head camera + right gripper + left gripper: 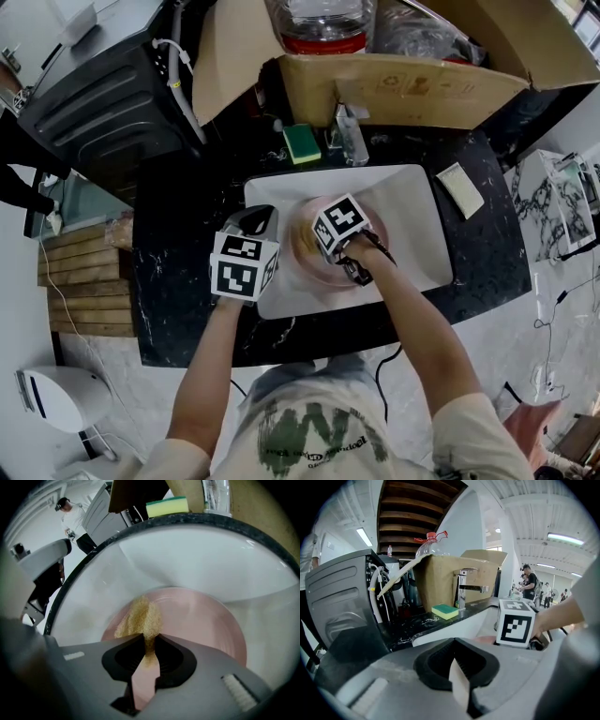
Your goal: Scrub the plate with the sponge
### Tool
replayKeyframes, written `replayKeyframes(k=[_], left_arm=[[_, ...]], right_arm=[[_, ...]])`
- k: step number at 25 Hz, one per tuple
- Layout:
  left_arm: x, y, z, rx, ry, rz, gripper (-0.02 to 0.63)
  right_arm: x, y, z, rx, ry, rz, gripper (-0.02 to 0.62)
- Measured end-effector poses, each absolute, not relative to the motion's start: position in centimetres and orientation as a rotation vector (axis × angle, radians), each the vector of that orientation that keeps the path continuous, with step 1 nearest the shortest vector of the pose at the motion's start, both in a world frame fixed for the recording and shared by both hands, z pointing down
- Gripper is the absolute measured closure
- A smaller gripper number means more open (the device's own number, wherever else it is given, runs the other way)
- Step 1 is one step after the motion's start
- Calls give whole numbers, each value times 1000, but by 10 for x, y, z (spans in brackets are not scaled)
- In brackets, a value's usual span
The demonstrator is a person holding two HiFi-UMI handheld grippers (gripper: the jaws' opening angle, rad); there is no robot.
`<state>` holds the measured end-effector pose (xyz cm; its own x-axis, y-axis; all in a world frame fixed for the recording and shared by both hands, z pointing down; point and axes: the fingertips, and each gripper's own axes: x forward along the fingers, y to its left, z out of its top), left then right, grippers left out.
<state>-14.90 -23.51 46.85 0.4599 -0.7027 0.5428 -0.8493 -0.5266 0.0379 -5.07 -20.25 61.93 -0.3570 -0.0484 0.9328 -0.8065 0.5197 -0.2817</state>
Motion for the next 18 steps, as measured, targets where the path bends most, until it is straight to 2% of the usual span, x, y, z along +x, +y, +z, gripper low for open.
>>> replayKeyframes(k=[18], left_arm=[[-143, -235, 469, 2403, -1335, 688, 601]], right_arm=[[-7, -205, 620, 763, -1717, 934, 531]])
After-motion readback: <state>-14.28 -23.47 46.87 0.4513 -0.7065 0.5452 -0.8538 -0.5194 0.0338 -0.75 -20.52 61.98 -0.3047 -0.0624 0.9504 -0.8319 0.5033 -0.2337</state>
